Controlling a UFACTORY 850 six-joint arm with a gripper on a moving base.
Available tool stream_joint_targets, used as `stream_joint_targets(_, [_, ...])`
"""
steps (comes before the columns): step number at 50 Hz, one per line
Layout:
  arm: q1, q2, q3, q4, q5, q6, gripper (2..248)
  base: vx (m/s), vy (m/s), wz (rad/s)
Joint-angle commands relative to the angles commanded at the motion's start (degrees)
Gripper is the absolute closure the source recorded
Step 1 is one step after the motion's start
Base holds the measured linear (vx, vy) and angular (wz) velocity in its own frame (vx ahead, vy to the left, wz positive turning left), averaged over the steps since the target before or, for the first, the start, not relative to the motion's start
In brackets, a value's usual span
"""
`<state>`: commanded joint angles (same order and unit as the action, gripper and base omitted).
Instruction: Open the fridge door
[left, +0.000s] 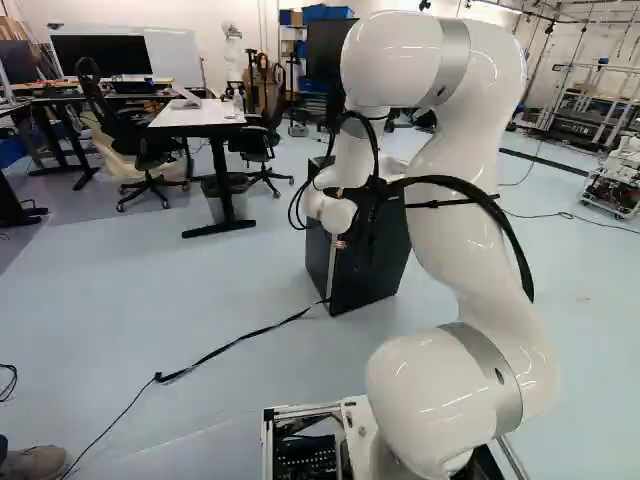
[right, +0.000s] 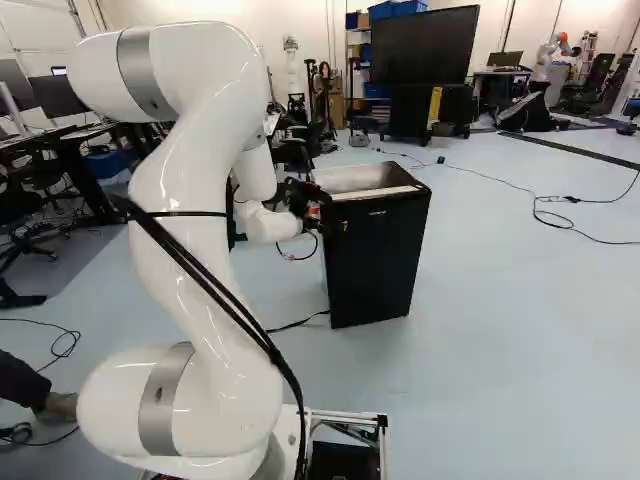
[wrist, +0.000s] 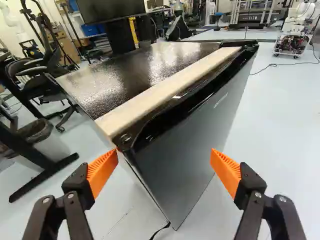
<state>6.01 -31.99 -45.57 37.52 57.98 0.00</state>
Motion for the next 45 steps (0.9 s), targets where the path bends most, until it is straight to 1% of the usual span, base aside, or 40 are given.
stream_joint_targets(9, [-0.8,0.0,0.0,0.0,0.0,0.0,3,0.000,0.000,0.000])
stream_joint_targets(16, [-1.7,0.6,0.9,0.0,0.0,0.0,3,0.000,0.000,0.000])
stream_joint_targets(29, [-3.4,2.6,3.6,0.0,0.0,0.0,3,0.000,0.000,0.000])
stream_joint_targets(45, [-4.9,5.4,7.6,0.0,0.0,0.0,3,-0.004,-0.005,-0.013])
